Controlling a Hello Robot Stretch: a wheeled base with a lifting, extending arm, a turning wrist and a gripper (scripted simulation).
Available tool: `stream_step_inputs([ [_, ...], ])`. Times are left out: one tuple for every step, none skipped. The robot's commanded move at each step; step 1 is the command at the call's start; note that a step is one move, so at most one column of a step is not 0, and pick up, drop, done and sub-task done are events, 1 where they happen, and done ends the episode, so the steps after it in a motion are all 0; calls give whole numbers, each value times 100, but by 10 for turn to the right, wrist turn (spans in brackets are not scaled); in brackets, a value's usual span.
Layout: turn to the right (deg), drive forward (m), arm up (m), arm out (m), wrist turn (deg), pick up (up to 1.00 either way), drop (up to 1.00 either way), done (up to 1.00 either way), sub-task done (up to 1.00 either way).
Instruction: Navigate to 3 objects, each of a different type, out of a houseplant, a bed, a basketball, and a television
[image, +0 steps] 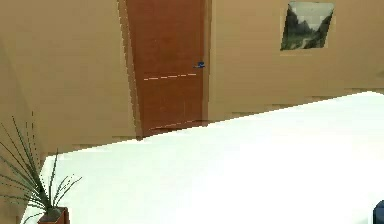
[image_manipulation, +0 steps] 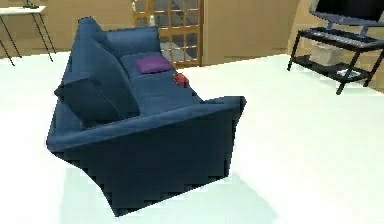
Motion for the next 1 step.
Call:
stream_step_inputs([
  [0,60,0,0,0,0,0,0,0],
])
